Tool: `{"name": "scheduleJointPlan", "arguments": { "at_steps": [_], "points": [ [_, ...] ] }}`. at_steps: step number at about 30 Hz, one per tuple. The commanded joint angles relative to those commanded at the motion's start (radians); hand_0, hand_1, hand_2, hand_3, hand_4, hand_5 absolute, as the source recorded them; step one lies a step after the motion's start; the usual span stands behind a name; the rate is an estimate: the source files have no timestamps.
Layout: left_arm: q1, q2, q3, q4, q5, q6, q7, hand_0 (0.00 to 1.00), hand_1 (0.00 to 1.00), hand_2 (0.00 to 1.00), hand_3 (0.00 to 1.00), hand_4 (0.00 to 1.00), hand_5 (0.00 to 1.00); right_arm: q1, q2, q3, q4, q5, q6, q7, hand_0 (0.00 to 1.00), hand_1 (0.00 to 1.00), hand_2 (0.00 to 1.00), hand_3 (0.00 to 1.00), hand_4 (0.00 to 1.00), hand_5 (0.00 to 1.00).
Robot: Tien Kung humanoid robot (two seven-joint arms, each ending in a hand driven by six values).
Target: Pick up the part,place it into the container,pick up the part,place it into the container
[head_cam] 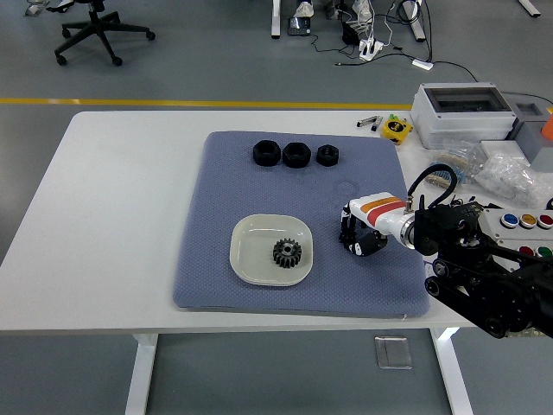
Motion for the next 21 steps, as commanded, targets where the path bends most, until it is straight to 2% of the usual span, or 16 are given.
{"name": "scheduleJointPlan", "arguments": {
  "at_steps": [2, 3, 13, 21],
  "points": [
    [0.0, 0.0, 0.0, 0.0, 0.0, 0.0, 0.0, 0.84, 0.788, 0.823, 0.598, 0.523, 0.802, -0.001, -0.001, 0.0, 0.0, 0.003, -0.001, 0.002, 0.294, 0.442, 0.507, 0.504, 0.712, 0.26],
    [0.0, 0.0, 0.0, 0.0, -0.001, 0.0, 0.0, 0.84, 0.788, 0.822, 0.598, 0.524, 0.804, -0.001, -0.001, 0.0, 0.001, 0.004, -0.002, 0.003, 0.253, 0.418, 0.485, 0.491, 0.694, 0.266],
    [-0.001, 0.002, 0.007, 0.0, -0.006, -0.001, -0.002, 0.84, 0.788, 0.82, 0.598, 0.524, 0.805, 0.003, -0.007, 0.008, 0.021, 0.008, -0.01, 0.005, 0.234, 0.409, 0.475, 0.488, 0.686, 0.272],
    [-0.001, 0.003, 0.011, 0.0, -0.013, -0.001, -0.005, 0.84, 0.788, 0.82, 0.598, 0.524, 0.804, 0.006, -0.016, 0.032, 0.087, -0.013, -0.013, -0.001, 0.229, 0.408, 0.473, 0.488, 0.685, 0.279]
  ]
}}
